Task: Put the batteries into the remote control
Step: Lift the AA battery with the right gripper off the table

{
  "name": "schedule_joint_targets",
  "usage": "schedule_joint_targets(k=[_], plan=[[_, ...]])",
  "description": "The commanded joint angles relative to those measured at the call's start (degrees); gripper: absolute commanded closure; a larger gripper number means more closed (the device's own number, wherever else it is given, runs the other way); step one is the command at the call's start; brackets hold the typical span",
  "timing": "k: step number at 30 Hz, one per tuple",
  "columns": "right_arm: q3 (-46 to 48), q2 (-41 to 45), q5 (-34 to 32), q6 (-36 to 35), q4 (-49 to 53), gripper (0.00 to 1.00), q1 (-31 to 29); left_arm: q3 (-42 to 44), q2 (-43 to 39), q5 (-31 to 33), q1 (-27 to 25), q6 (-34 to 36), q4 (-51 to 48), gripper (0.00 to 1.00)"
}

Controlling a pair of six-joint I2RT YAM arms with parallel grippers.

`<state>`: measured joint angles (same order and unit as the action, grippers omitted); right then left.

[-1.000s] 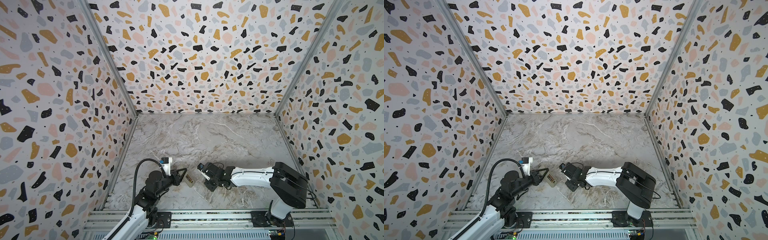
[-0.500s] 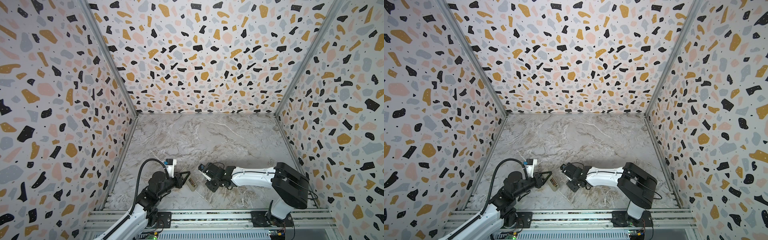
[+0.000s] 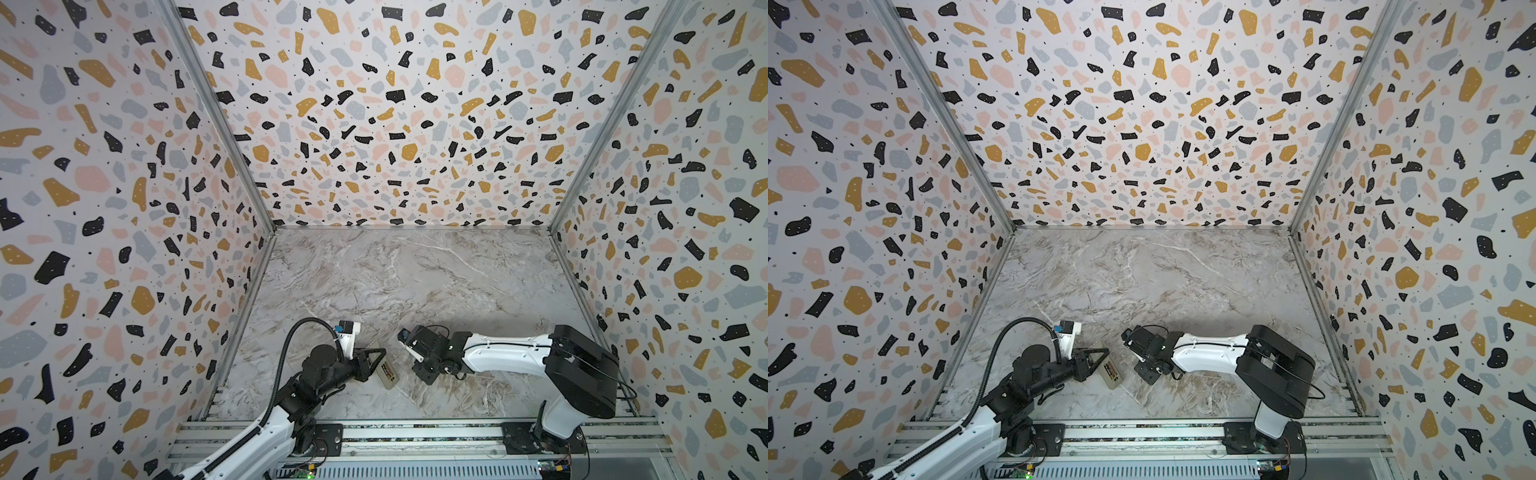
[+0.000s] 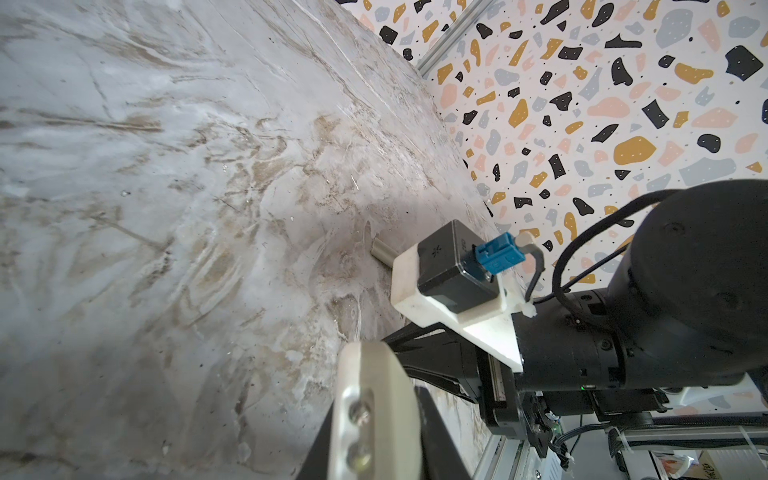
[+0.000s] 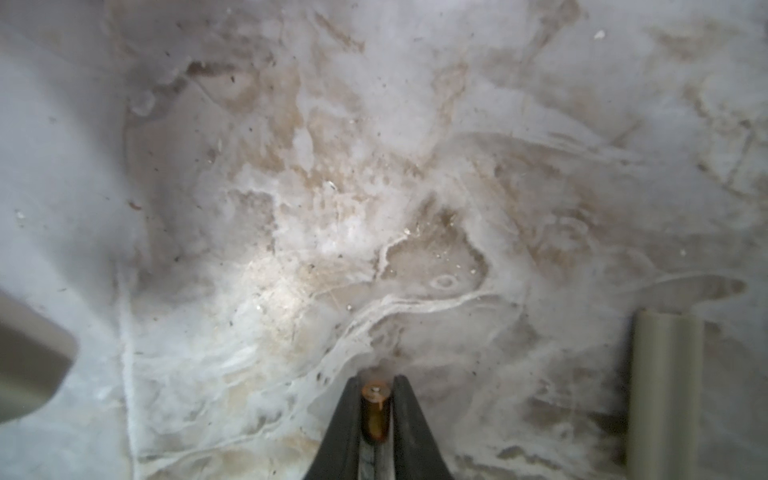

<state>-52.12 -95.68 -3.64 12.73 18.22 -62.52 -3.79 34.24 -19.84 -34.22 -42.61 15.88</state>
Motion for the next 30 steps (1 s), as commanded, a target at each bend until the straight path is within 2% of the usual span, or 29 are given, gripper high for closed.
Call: schedule_joint_targets(k=[1, 15, 22, 30], plan=[[-1.3, 0.2, -0.3, -0.4, 6.7, 0.8, -0.1, -0.9, 0.4, 0.6, -0.4, 1.5, 4.1, 1.0], [-4.6, -4.5, 0.7, -1.1, 9.9, 0.8, -0.1, -0.1, 0.8, 1.1, -1.2, 2.6, 4.9, 1.0], [-4.8, -5.7, 0.6, -1.3, 10.5, 0.87, -0.1, -0.2, 0.7, 1.0, -1.4, 2.7, 5.0, 1.0], [-4.8, -1.9, 0.7, -1.1, 10.8, 0.99, -0.1, -0.6, 1.3, 1.1, -1.6, 2.3, 5.0, 1.0]])
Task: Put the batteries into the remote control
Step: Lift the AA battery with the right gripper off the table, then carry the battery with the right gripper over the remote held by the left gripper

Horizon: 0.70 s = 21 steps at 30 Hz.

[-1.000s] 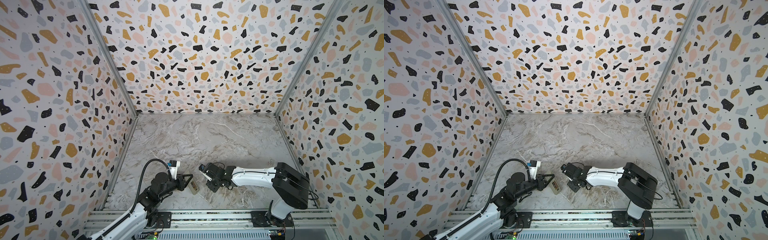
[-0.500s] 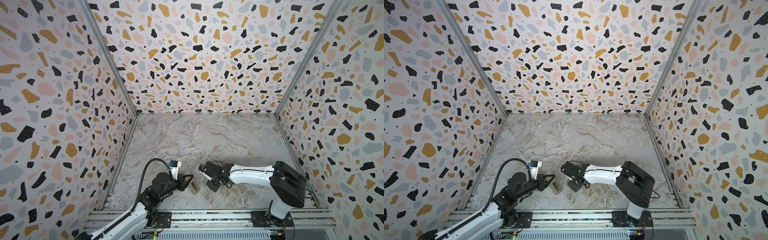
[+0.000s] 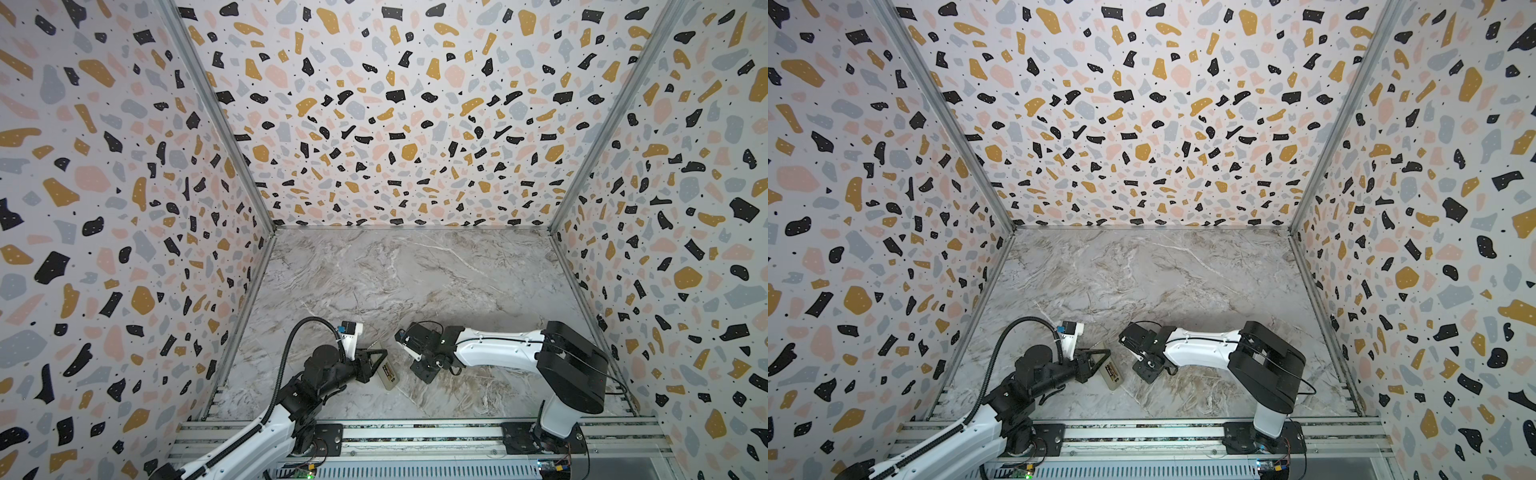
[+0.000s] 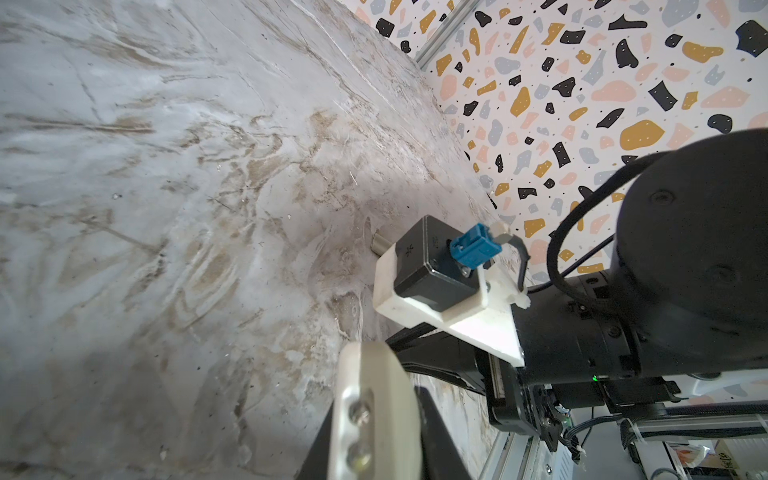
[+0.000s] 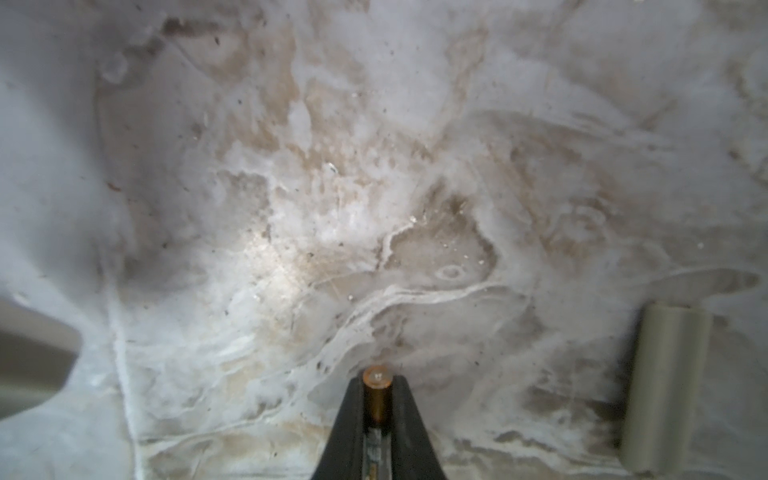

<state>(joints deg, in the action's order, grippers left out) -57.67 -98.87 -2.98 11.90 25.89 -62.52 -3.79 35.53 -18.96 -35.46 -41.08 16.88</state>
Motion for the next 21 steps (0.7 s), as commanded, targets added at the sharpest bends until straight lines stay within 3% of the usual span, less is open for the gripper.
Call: schedule_joint_targets(k=[1, 11, 21], plan=[[0.8, 2.3, 0.0, -0.2, 3.0, 1.0, -0.2, -0.7, 0.1, 0.2, -0.5, 0.5, 3.9, 1.0], [5.7, 15.4, 2.2, -1.2, -8.2, 1.0, -1.4, -1.1, 0.2, 0.5, -0.6, -2.3, 5.3, 1.0], [11.2, 24.3, -1.5, -2.3, -22.6, 1.0, -7.1, -0.6, -0.2, -0.1, -0.6, -6.9, 9.0, 1.0]])
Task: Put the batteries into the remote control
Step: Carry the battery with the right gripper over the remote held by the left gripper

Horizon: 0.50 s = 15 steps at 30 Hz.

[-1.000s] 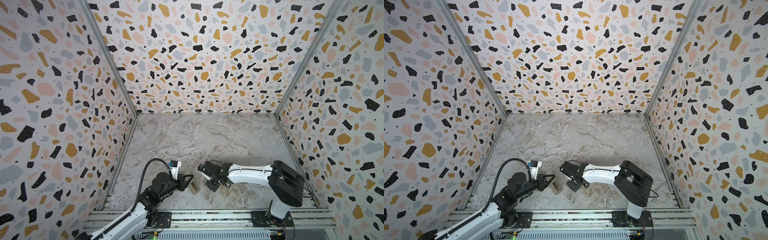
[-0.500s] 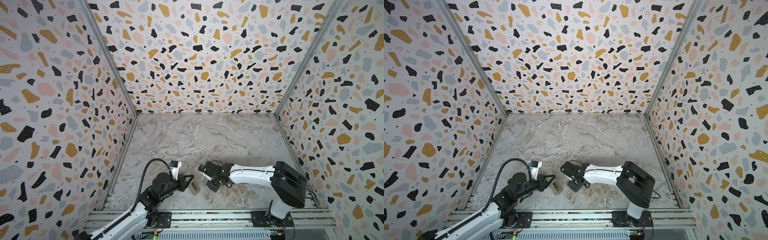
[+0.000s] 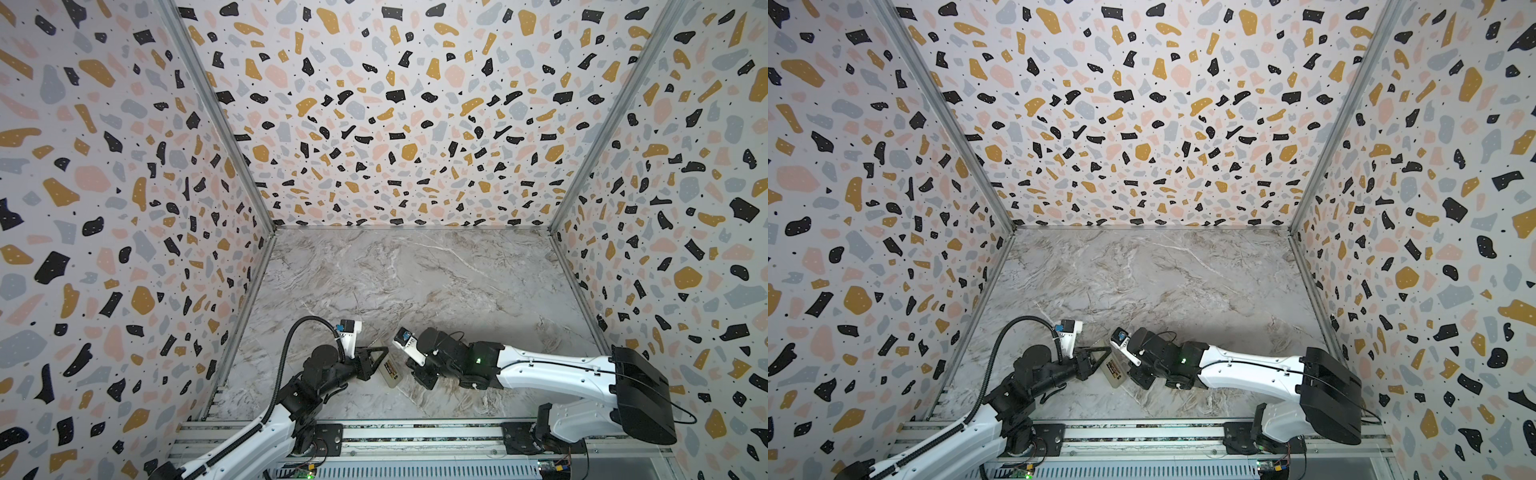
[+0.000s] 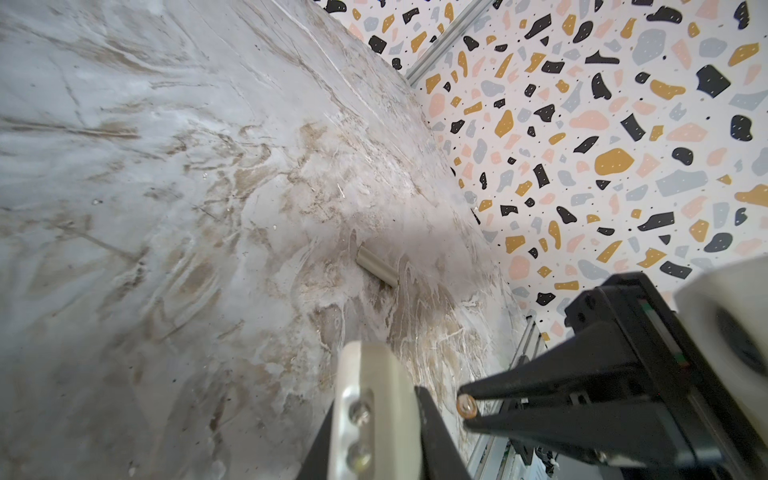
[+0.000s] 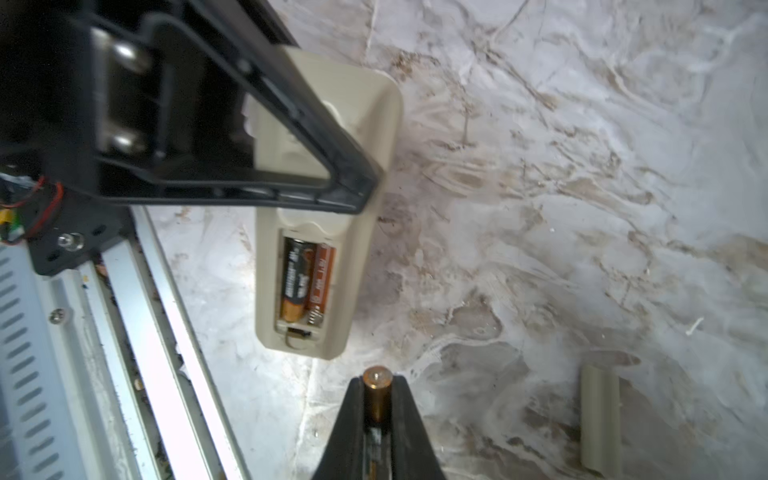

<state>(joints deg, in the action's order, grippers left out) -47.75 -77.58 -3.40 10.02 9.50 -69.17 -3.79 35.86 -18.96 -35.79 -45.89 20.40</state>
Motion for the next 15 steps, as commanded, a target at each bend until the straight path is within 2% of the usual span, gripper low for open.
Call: schedule_joint_targets(k=[1, 4, 15], plan=[[2.4, 4.1, -0.9, -0.3, -8.7, 1.0, -0.8, -0.7, -0.7, 0.0, -0.2, -2.4, 5.7, 1.0], [4.9, 6.3, -0.4, -0.2, -14.5, 1.0, -1.3, -1.0, -1.0, -0.1, -0.3, -3.1, 6.0, 1.0], [8.6, 7.3, -0.2, -1.2, -25.4, 1.0, -1.4, -0.9, -1.2, -1.4, -0.3, -6.2, 8.8, 1.0]])
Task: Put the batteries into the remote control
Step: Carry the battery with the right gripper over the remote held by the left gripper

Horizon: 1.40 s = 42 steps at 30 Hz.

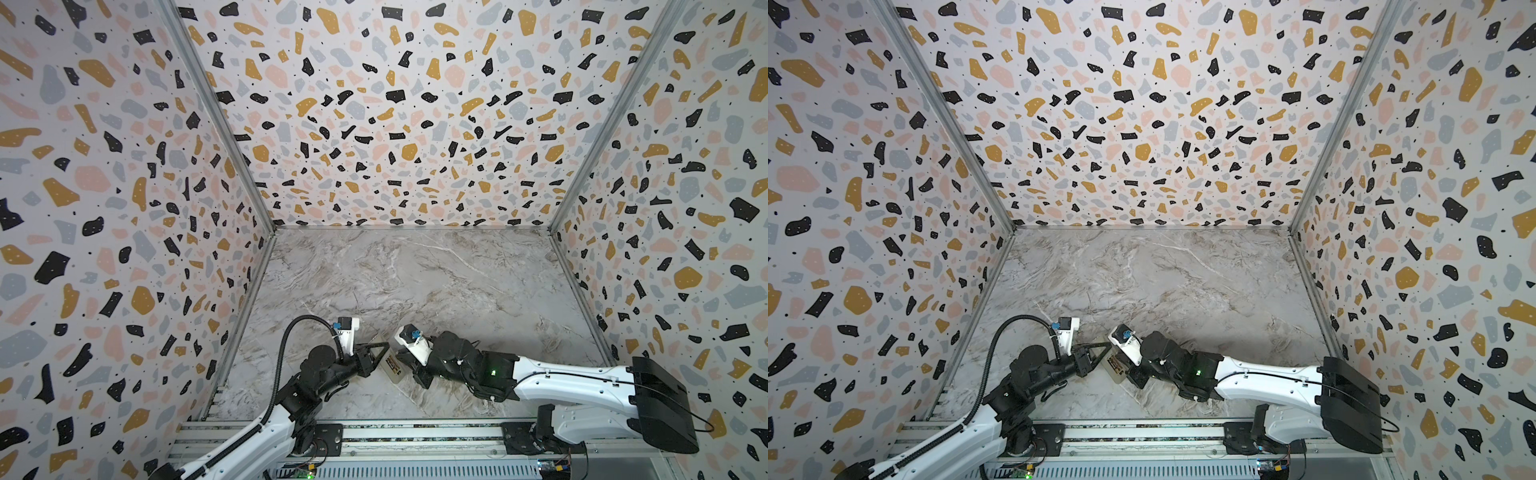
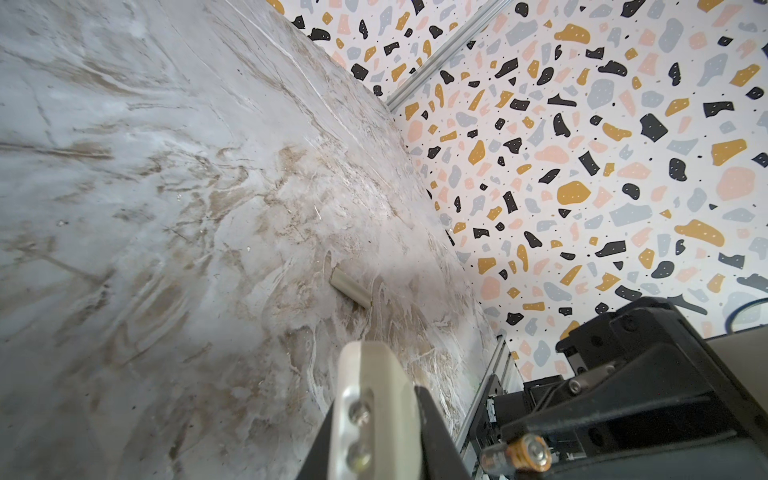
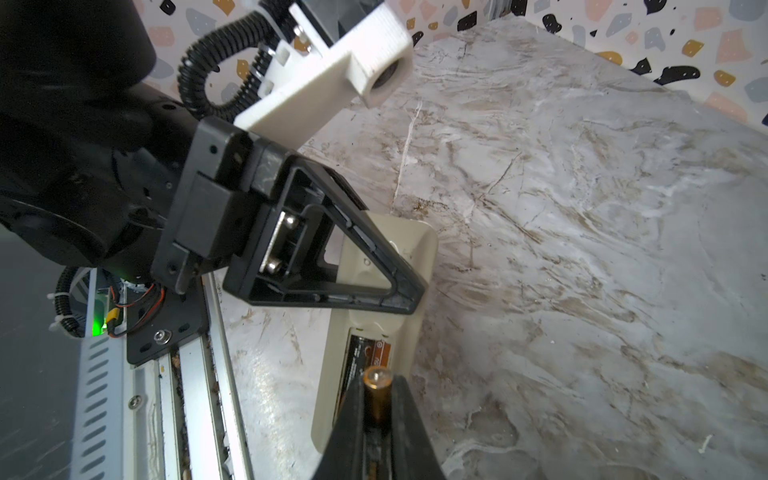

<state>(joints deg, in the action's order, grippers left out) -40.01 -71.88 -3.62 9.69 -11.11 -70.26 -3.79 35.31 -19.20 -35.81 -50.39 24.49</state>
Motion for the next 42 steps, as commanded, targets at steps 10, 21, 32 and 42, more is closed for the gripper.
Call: schedule_joint_targets(k=[10, 21, 32, 42], plan=[[2.9, 1.1, 0.6, -0.6, -9.1, 1.0, -0.4, -0.7, -0.8, -2.0, -0.3, -3.2, 7.1, 1.0], [4.2, -0.9, 0.7, -0.3, -13.6, 1.0, -0.3, -0.6, -0.8, -2.7, -0.3, -3.8, 8.0, 1.0], [4.7, -2.9, 1.0, -0.4, -16.2, 1.0, -0.2, -0.3, -0.9, -2.8, -0.3, -4.0, 8.4, 1.0], [4.8, -4.3, 0.4, -0.5, -16.8, 1.0, -0.2, -0.4, -1.2, -3.0, -0.2, -4.4, 8.6, 1.0]])
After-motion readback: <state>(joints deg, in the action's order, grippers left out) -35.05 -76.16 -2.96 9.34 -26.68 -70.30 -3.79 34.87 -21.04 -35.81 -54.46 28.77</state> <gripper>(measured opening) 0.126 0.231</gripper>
